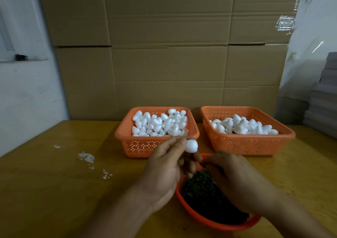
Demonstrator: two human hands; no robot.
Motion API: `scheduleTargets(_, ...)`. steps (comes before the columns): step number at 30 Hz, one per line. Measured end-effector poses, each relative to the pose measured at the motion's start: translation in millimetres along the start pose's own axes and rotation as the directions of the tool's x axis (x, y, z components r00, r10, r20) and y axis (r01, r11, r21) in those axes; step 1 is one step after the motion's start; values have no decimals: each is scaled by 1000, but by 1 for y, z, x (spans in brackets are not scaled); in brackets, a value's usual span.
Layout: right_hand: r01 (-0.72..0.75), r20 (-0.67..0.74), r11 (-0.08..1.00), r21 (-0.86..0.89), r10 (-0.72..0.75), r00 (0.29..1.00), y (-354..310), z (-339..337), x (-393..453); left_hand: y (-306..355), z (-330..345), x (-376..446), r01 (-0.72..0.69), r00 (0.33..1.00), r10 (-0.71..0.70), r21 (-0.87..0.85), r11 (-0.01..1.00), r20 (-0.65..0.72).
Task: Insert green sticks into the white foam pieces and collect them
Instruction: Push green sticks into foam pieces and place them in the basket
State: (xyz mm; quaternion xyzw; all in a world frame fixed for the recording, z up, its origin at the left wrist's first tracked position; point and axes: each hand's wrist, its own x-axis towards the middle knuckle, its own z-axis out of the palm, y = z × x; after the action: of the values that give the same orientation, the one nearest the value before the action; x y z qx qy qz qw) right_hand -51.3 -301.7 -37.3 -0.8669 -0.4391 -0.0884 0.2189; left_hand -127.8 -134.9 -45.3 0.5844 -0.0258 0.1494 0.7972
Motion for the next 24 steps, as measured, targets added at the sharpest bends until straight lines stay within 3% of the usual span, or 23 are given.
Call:
scheduleTargets(5,59,-114,980,190,-37,993,-1,-1,-1,1,-2,2,126,991,-129,-63,990,-40)
scheduleTargets(14,136,-303,843,520,33,952,-10,0,-2,0,-6,4,170,985,-172,-110,979,-15)
scheduleTargets(19,237,-400,578,781,172,900,-22,-3,-3,-1,-4,4,170,984,-174,-95,981,-32)
scheduleTargets(24,228,-358,492,840,186,915,-23,3,-3,-1,-1,2,164,986,-166,-82,983,-21)
